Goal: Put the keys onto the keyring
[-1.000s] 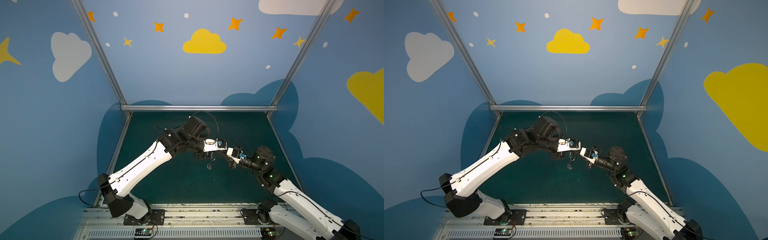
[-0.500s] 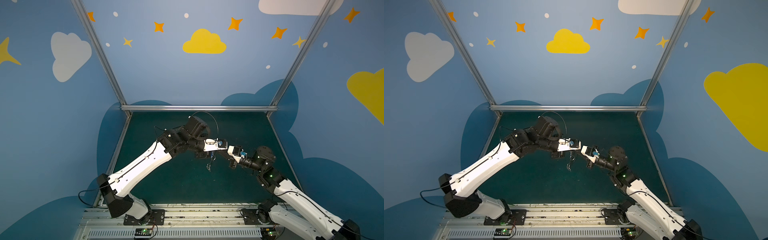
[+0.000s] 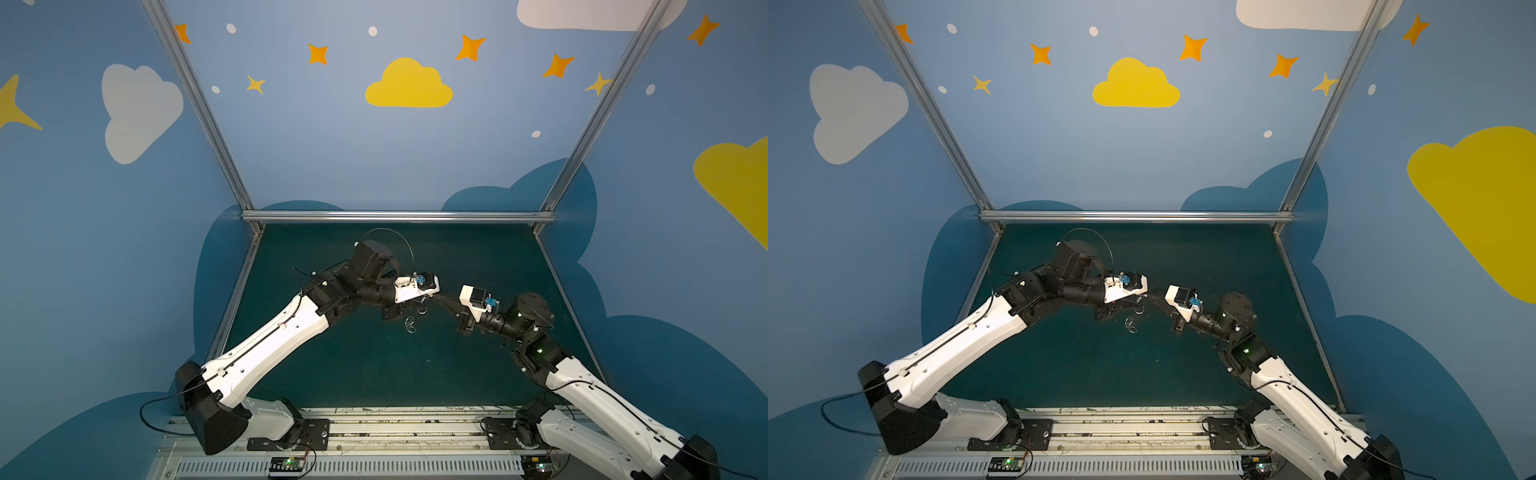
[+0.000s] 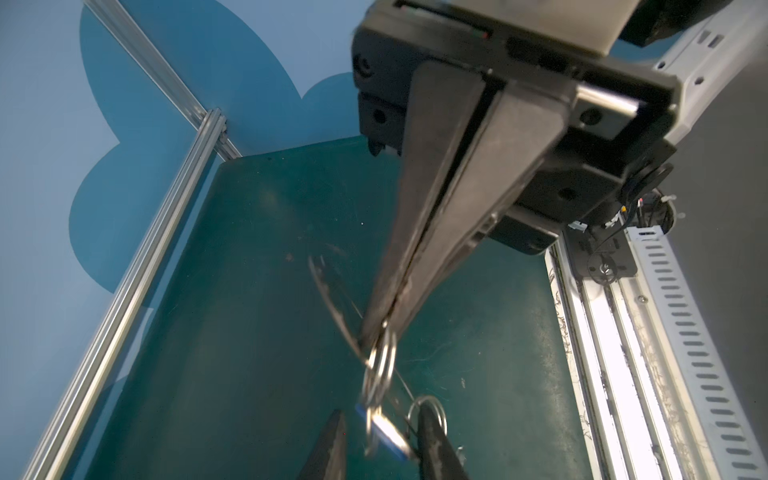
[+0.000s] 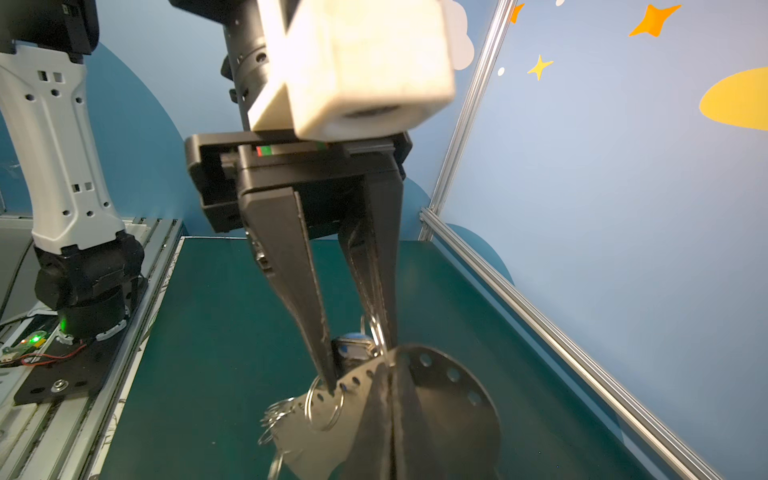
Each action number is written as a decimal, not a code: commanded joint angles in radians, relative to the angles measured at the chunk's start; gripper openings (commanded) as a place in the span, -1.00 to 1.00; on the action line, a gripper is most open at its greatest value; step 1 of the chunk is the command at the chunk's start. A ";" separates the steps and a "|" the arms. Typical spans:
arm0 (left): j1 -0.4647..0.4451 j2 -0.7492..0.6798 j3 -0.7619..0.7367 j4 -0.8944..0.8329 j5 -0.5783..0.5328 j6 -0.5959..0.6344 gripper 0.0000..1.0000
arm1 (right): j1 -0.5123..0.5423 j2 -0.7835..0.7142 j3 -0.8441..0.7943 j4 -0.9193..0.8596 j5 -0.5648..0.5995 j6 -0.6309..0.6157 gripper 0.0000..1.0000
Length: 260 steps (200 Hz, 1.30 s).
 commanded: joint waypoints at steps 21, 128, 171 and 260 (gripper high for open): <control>0.044 -0.054 -0.083 0.206 0.170 -0.140 -0.40 | 0.005 0.008 -0.001 0.071 -0.017 0.034 -1.00; 0.047 -0.082 -0.151 0.329 0.200 -0.183 -0.55 | 0.003 0.032 0.000 0.099 -0.033 0.054 -1.00; 0.045 -0.052 -0.122 0.311 0.216 -0.163 -0.78 | 0.003 0.034 0.003 0.099 -0.044 0.059 -1.00; 0.008 0.014 0.077 -0.024 0.082 0.003 -0.93 | 0.002 -0.021 0.043 -0.102 0.030 -0.083 -0.55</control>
